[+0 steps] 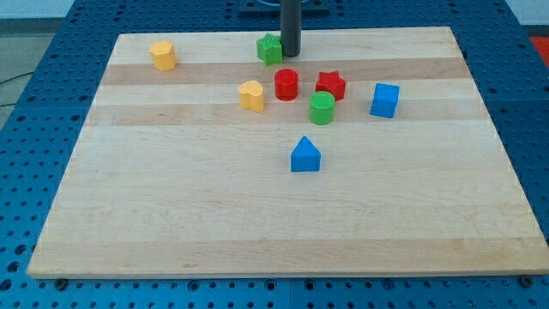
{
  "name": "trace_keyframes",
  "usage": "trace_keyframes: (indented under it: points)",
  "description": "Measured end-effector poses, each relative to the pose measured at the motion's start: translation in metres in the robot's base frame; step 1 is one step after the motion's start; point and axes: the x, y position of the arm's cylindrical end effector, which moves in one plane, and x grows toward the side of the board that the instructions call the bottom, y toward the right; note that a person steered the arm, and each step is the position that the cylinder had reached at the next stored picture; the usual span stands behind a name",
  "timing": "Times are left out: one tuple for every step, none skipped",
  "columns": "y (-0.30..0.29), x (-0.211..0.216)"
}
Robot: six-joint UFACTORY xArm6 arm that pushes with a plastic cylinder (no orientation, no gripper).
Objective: Move the green circle to the bottom left of the red circle
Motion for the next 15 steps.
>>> trace_keyframes:
  points:
    - [0.017,-0.001]
    - [0.018,0.002]
    - [0.010,0.023]
    - [-0.001,0.052]
    - [0.043,0.107]
    - [0.088,0.146]
    - [0.092,0.144]
    - [0.109,0.175]
    - [0.101,0.179]
    - [0.043,0.172]
    - [0.028,0.156]
    - [0.010,0.165]
    - [-0.020,0.165]
    - [-0.052,0.168]
    - [-0.073,0.158]
